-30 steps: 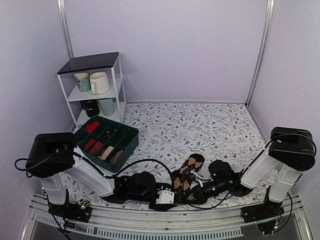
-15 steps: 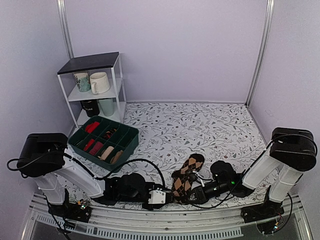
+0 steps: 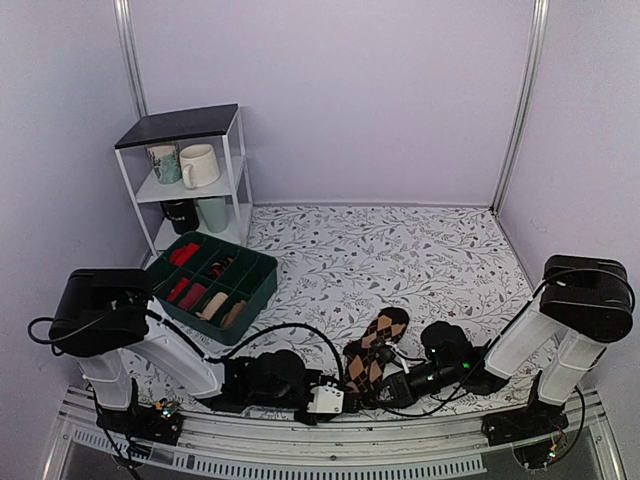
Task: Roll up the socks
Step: Roll the sock at the center of the board.
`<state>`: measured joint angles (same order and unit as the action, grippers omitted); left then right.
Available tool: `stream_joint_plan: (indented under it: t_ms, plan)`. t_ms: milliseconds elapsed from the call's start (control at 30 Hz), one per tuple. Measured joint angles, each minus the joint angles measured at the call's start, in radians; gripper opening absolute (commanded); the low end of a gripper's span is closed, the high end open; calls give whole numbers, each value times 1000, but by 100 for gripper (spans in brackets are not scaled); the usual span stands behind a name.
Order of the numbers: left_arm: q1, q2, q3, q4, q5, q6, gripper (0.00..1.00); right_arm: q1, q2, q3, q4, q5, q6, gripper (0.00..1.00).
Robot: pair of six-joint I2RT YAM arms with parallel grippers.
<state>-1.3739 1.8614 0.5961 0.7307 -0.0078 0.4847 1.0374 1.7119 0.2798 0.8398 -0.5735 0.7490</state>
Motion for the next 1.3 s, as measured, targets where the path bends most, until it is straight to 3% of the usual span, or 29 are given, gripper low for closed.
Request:
stream_joint_plan:
  t_ms: [167,267,400,467,567,667,900,1067,1300]
  plan:
    - [0,11,4,-3,-3,-24,38,0,0,-3,4,0,0,0]
    - [0,11,2,-2,-5,-39,30,0,0,-5,6,0,0,0]
    - [0,11,-3,-1,-6,-54,29,0,0,-5,7,0,0,0]
    - [0,11,-3,0,-6,-61,23,0,0,-5,7,0,0,0]
    - [0,15,-3,2,-6,-69,0,0,0,-5,8,0,0,0]
    - [-1,18,-2,5,-6,-72,0,0,0,-5,8,-1,0,1]
    - [2,3,19,-60,19,-107,0,0,-25,-6,-11,3,-12,25]
    - [15,-10,97,-221,68,-190,0,0,-204,-38,-146,100,-60,34]
    - [52,-23,152,-360,161,-296,0,6,-544,-115,-237,243,-183,36]
